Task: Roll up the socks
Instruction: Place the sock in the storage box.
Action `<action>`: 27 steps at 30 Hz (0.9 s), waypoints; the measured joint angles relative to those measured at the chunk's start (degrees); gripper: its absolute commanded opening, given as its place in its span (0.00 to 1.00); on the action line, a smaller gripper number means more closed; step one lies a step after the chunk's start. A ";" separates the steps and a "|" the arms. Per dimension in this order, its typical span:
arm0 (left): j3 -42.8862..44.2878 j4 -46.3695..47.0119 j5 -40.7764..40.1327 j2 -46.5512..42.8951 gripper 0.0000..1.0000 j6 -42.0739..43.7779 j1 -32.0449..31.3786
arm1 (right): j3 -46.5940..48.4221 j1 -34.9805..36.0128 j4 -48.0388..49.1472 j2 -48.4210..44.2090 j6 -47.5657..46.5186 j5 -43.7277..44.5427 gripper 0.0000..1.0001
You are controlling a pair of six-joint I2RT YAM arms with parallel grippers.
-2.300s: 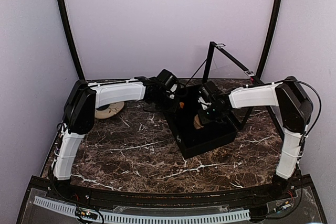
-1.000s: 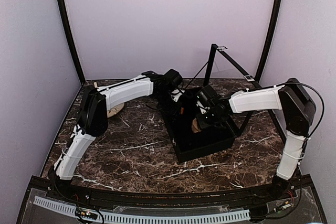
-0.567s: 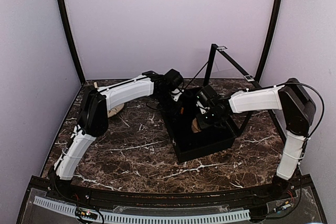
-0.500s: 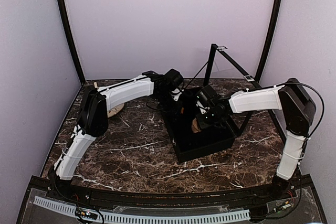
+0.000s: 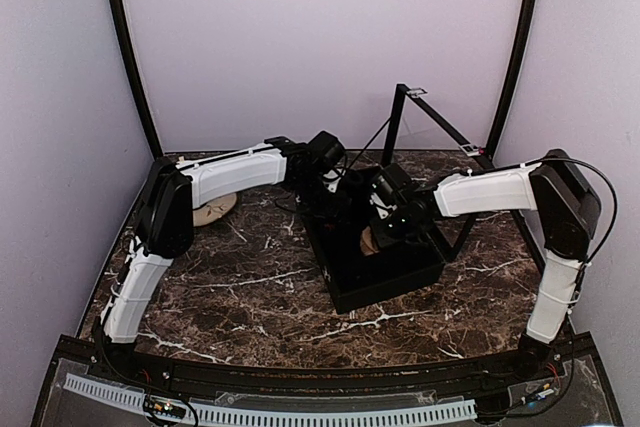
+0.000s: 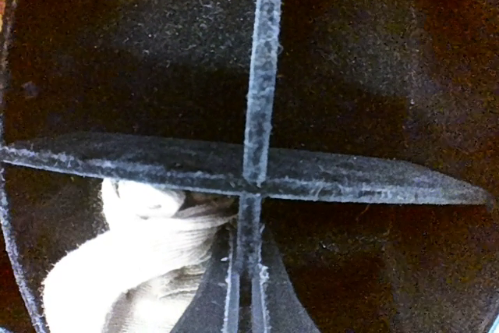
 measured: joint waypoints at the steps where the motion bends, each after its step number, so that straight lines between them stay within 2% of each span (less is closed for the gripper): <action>1: -0.70 0.24 -0.11 -0.46 0.63 -0.39 0.02 | 0.00 0.09 0.07 0.00 -0.09 -0.22 0.01; 8: -3.58 0.35 -0.68 -2.51 0.63 -4.35 0.35 | 0.00 0.70 0.48 0.07 -0.17 -1.11 0.01; 27: -4.81 -1.75 -3.13 -4.92 0.65 -11.04 1.05 | 0.00 1.22 1.33 0.31 -0.81 -2.60 0.01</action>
